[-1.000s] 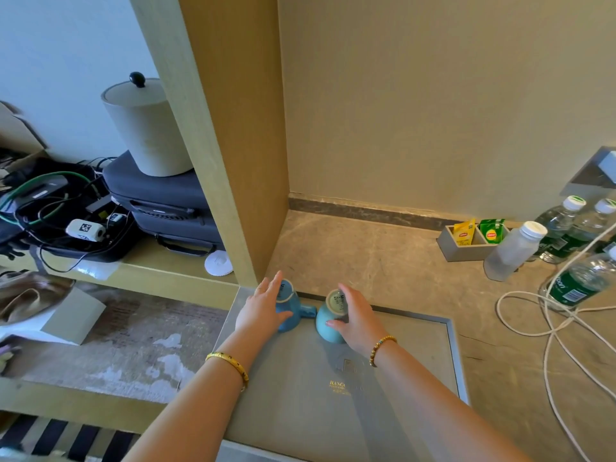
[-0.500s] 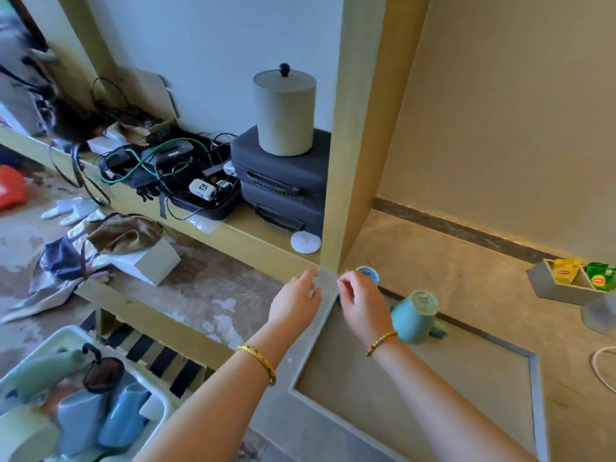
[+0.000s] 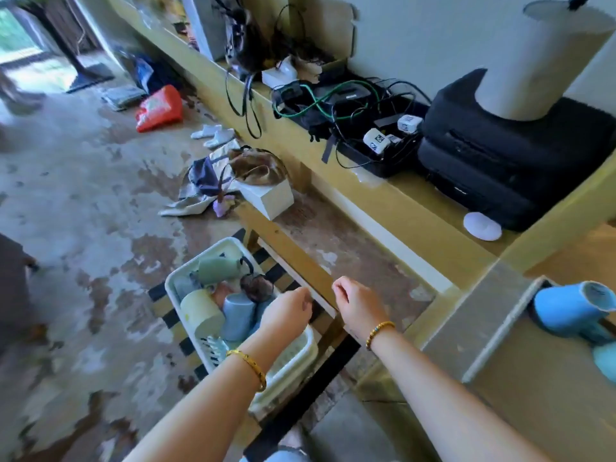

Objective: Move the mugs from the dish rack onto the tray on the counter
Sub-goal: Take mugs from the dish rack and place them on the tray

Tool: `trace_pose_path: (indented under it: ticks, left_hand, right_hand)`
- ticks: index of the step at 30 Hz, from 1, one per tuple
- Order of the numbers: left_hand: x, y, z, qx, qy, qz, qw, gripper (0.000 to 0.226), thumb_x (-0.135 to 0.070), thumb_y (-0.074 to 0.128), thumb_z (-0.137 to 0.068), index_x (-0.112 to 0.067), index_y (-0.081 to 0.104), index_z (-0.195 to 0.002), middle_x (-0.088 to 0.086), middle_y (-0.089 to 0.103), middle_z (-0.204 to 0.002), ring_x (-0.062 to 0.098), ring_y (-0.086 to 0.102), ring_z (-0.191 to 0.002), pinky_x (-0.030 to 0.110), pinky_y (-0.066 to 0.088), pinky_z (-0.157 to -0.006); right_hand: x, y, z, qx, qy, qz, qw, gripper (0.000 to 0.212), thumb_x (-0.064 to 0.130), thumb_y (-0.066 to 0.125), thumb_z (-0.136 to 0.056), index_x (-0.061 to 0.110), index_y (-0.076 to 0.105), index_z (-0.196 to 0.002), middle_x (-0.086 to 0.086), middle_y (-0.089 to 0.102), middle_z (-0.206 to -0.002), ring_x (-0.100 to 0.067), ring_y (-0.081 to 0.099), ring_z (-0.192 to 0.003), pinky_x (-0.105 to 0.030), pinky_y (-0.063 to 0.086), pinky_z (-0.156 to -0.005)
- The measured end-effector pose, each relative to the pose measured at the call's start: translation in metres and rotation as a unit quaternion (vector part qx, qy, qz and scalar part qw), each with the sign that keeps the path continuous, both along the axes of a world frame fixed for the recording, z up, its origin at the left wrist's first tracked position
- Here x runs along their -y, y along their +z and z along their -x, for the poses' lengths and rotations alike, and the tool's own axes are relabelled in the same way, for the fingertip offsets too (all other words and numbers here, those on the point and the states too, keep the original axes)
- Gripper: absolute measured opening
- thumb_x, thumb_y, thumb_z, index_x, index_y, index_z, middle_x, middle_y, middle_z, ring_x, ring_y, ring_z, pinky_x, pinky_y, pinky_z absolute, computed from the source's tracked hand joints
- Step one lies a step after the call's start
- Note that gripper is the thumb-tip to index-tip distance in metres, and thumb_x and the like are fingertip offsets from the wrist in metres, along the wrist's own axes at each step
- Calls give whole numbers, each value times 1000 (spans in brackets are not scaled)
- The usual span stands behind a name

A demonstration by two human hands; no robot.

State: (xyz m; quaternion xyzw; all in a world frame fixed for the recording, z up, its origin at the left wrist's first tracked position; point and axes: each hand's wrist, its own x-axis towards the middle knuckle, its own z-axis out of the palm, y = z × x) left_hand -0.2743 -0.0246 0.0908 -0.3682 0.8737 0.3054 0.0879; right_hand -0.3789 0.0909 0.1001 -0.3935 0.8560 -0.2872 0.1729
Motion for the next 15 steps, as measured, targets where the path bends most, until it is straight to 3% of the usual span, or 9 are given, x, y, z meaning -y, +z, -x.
trace_pose_path:
  ticks: [4,7,11,15]
  left_hand:
    - [42,-24,-46,34,51,-23,998,29,-20,43,-92,-18,55,-117,9,65,-110,27,61,-99,33,50,-83]
    - [61,-43,-71,60,85,-48,993,34,-20,43,-90,-19,53,-123,7,64,-116,26,58,-105,29,45,-81]
    - [76,-65,-96,90,104,-92,986,34,-23,47,-90,-17,51,-123,5,63,-112,23,59,-98,26,43,-72]
    - [86,-87,-108,120,108,-137,977,37,-25,49,-88,-16,49,-124,6,60,-117,25,58,-103,27,43,-77]
  right_hand:
    - [47,-26,-36,45,53,-76,995,22,23,37,-98,13,56,-104,-9,65,-103,-27,59,-91,-35,48,-73]
    - [71,-46,-52,62,100,-126,985,22,24,37,-98,15,54,-109,-7,62,-112,-19,56,-86,-28,45,-70]
    - [97,-69,-61,98,129,-192,968,29,26,41,-97,17,48,-123,-4,56,-121,-18,58,-101,-34,51,-88]
    - [119,-99,-60,120,158,-272,942,41,27,46,-95,15,39,-134,-6,43,-135,-21,49,-117,-38,46,-99]
